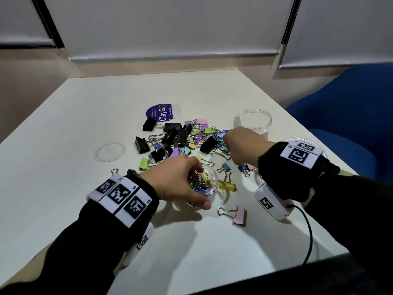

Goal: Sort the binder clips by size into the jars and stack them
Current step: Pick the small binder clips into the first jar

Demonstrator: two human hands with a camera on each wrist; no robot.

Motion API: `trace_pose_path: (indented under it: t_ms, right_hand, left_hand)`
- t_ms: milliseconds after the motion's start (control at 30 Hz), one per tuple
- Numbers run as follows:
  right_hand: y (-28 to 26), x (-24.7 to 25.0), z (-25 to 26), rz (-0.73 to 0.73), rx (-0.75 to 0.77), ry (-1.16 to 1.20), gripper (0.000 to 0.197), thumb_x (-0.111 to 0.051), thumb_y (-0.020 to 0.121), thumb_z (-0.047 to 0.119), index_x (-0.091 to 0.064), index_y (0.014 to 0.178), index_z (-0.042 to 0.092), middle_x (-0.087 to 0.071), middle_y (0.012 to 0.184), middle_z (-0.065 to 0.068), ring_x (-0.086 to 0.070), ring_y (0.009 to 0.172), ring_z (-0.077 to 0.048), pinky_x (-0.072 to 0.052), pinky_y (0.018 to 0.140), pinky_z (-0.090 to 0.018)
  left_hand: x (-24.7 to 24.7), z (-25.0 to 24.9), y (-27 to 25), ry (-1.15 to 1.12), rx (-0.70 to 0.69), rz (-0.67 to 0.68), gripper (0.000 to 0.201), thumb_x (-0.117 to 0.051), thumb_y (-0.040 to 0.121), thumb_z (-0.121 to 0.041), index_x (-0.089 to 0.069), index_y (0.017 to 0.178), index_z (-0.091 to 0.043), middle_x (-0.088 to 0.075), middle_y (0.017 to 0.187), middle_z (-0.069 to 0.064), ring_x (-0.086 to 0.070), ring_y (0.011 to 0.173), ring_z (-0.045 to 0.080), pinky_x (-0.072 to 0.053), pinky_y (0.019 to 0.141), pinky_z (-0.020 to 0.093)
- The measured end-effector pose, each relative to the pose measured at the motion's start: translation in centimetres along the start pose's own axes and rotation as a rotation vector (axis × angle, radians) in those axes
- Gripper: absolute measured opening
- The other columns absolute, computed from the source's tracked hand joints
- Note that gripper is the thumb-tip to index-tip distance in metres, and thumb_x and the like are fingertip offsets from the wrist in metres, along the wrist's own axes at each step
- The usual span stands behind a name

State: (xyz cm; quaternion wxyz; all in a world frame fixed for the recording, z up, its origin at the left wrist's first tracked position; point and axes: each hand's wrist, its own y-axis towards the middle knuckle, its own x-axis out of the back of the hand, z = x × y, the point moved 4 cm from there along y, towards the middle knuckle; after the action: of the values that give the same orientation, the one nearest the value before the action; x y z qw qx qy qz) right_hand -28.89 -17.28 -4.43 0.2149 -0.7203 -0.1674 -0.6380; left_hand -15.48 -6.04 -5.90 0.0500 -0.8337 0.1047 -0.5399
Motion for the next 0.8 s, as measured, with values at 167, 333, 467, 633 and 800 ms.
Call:
trace_pose_path:
  t_ms: [167, 333, 467, 633, 800]
  right_hand:
    - [0.0, -0.2, 0.0, 0.056, 0.002, -0.016, 0.007, -0.059, 0.081, -0.004, -0.056, 0.082, 0.003, -0.053, 0.077, -0.011, -0.051, 0.071, -0.025, -0.031, 0.043, -0.024]
    - [0.0, -0.4, -0.2, 0.063, 0.009, 0.056, 0.004, -0.059, 0.083, -0.002, -0.062, 0.086, -0.001, -0.064, 0.093, -0.019, -0.052, 0.076, -0.025, -0.037, 0.056, -0.028]
    - [0.4, -0.8, -0.7, 0.124, -0.001, 0.125, 0.014, -0.059, 0.079, -0.005, -0.069, 0.089, -0.005, -0.070, 0.090, -0.019, -0.065, 0.082, -0.028, -0.045, 0.058, -0.029]
    - [-0.2, -0.7, -1.0, 0.164, -0.029, 0.176, 0.022, -0.060, 0.069, -0.007, -0.071, 0.088, -0.002, -0.071, 0.090, -0.020, -0.060, 0.073, -0.026, -0.036, 0.047, -0.022]
    - [-0.4, 0.3, -2.0, 0.111, -0.094, 0.473, 0.016, -0.056, 0.079, -0.006, -0.069, 0.087, 0.000, -0.070, 0.085, -0.017, -0.063, 0.058, -0.022, -0.056, 0.050, -0.026]
  left_hand:
    - [0.0, 0.0, 0.0, -0.013, 0.005, 0.005, 0.088, -0.085, 0.054, -0.059, -0.049, 0.128, -0.026, -0.053, 0.121, -0.009, -0.053, 0.106, 0.008, -0.046, 0.095, 0.028]
    - [0.0, 0.0, 0.0, -0.013, 0.011, 0.006, 0.089, -0.085, 0.053, -0.059, -0.050, 0.128, -0.026, -0.053, 0.119, -0.009, -0.053, 0.105, 0.008, -0.046, 0.094, 0.027]
    - [0.0, 0.1, 0.0, -0.014, 0.016, 0.004, 0.091, -0.085, 0.052, -0.060, -0.049, 0.129, -0.026, -0.053, 0.121, -0.009, -0.053, 0.106, 0.009, -0.046, 0.094, 0.027]
    - [0.0, 0.0, -0.1, -0.026, 0.019, 0.001, 0.089, -0.085, 0.054, -0.058, -0.049, 0.129, -0.027, -0.053, 0.124, -0.008, -0.054, 0.109, 0.009, -0.046, 0.098, 0.031]
    - [0.1, 0.0, -0.1, -0.036, 0.020, 0.007, 0.088, -0.085, 0.055, -0.057, -0.050, 0.129, -0.026, -0.053, 0.125, -0.008, -0.053, 0.110, 0.009, -0.046, 0.098, 0.030]
